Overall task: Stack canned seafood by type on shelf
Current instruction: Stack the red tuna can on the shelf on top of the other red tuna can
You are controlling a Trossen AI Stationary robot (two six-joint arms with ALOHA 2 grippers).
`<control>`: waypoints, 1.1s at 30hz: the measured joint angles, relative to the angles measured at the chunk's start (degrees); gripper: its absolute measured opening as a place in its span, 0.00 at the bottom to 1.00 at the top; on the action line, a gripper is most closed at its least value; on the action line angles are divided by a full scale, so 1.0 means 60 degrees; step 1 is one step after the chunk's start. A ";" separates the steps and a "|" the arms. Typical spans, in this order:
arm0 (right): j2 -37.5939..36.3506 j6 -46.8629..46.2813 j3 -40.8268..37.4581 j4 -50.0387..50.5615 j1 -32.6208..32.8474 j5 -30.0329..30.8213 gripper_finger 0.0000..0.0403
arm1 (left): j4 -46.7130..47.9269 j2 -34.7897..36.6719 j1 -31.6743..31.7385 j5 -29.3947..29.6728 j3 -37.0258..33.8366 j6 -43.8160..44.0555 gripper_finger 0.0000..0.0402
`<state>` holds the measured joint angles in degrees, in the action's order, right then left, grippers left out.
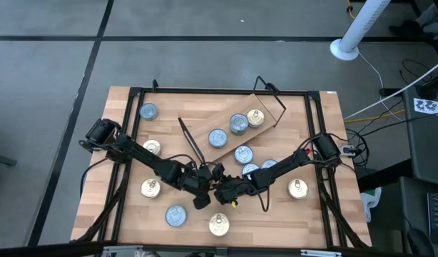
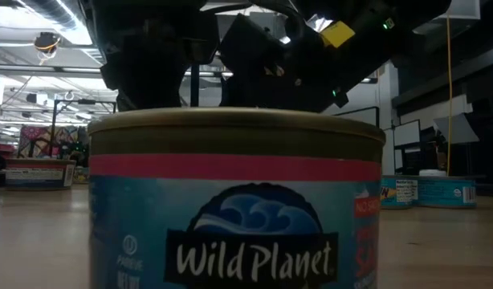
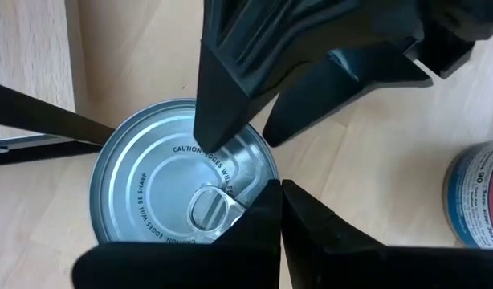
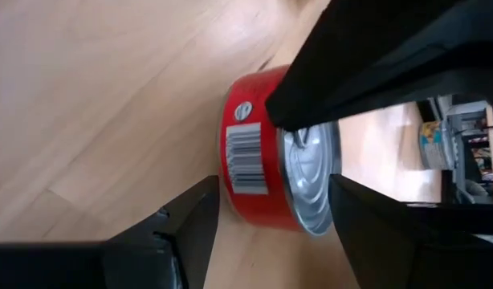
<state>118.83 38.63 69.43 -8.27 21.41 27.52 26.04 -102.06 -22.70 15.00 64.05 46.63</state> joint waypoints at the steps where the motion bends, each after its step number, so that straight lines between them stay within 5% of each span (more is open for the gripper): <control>1: 0.0000 -0.0094 0.0000 0.0038 0.0004 -0.0002 0.58 | 0.0000 0.0000 0.0000 0.0000 0.0000 0.0004 0.00; 33: 0.0000 -0.0229 0.0000 0.0116 0.0323 0.0346 0.58 | -0.0452 0.0004 -0.0001 0.0007 0.0343 0.0455 0.00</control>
<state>118.83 37.26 69.43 -7.57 23.35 29.59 23.33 -102.04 -22.70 15.05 66.11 49.36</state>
